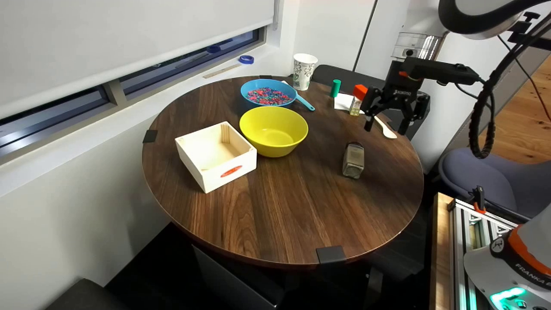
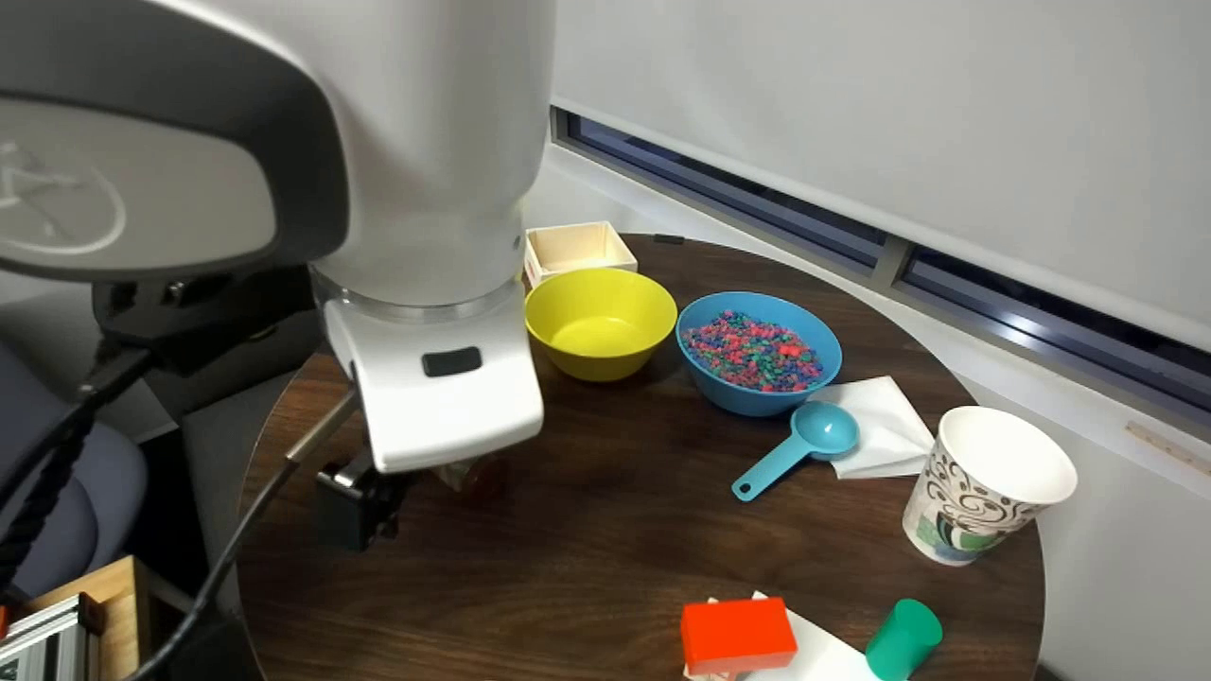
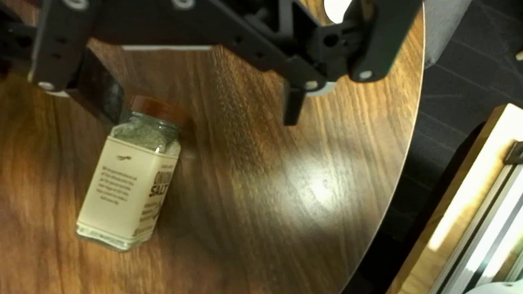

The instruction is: Pick up the spice bottle with a brown lid and put it the right way up on the table

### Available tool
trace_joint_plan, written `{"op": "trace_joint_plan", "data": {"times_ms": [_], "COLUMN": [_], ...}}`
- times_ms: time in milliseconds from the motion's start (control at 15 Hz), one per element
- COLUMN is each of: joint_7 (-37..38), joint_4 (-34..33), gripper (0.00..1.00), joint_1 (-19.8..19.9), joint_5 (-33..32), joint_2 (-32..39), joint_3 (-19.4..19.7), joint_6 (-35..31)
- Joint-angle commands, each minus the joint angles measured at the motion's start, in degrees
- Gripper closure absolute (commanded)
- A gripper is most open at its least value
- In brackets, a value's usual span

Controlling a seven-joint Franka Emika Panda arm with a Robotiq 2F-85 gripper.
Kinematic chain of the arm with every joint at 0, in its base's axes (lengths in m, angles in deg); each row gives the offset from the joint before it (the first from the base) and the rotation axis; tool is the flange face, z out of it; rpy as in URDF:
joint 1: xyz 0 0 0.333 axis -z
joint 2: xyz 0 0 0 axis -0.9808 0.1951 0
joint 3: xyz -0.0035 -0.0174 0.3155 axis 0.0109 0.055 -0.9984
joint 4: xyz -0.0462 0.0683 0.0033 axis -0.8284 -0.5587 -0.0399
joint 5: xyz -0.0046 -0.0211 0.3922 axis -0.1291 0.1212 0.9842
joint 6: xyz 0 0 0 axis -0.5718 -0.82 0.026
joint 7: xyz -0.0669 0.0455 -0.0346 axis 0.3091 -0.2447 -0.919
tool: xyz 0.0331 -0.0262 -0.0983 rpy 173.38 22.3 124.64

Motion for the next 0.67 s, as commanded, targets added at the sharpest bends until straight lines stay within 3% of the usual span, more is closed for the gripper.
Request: {"op": "trace_joint_plan", "data": {"times_ms": [0,133,200,600], "joint_7": [3.11,4.10,2.61,2.87], "joint_4": [0.86,1.39,0.67,1.13], "gripper": [0.00,0.00,0.00,0.00], "joint_1": [0.27,0.00,0.07,-0.01], "joint_5": [7.27,11.79,7.76,12.18], "joint_2": [2.56,4.11,2.64,4.62], "joint_3": [1.89,2.85,2.25,3.40], "joint_6": [-4.43,-6.68,-4.53,-6.58]}}
